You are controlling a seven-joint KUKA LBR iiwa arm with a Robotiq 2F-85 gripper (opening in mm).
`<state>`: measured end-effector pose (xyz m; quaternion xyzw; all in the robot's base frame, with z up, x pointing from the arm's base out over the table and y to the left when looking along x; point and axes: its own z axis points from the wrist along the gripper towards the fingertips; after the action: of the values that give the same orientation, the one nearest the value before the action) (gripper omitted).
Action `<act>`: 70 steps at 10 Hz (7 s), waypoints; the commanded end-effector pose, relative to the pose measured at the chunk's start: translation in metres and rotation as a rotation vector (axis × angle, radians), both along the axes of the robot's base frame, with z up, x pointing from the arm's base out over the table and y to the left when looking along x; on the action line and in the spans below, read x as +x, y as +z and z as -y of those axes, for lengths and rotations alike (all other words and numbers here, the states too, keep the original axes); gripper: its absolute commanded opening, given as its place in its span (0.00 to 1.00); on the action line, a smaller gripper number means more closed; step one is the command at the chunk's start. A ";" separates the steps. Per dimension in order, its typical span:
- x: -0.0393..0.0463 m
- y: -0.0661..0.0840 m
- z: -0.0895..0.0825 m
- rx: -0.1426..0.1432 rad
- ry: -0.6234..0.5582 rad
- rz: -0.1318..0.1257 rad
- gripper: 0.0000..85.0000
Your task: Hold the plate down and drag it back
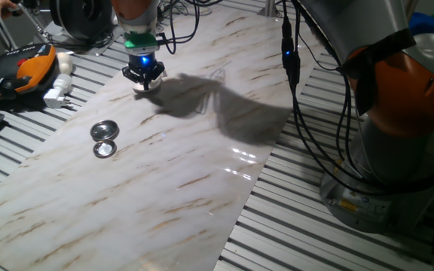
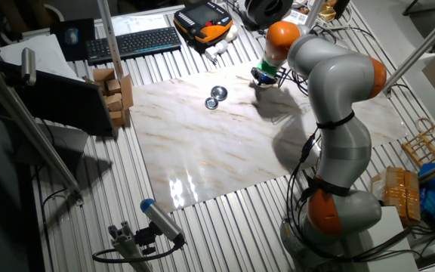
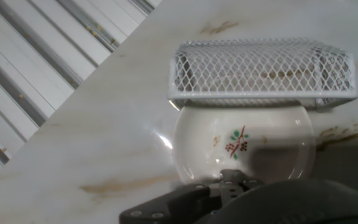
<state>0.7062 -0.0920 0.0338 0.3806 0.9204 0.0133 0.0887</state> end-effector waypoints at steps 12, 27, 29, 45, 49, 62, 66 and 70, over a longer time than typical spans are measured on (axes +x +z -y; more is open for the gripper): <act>-0.0162 0.002 -0.022 0.012 0.017 -0.026 0.00; -0.0396 0.004 -0.065 0.021 0.060 -0.070 0.00; -0.0374 0.003 -0.061 0.012 0.103 -0.063 0.00; -0.0368 0.002 -0.062 -0.082 0.482 -0.019 0.00; -0.0368 0.002 -0.062 -0.083 0.515 -0.035 0.00; -0.0488 -0.001 -0.102 0.021 0.459 -0.056 0.00; -0.0518 -0.002 -0.111 0.036 0.449 -0.059 0.00; -0.0535 -0.002 -0.119 0.041 0.439 -0.068 0.00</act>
<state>0.6525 0.0280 0.0316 0.1736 0.9830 0.0384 0.0446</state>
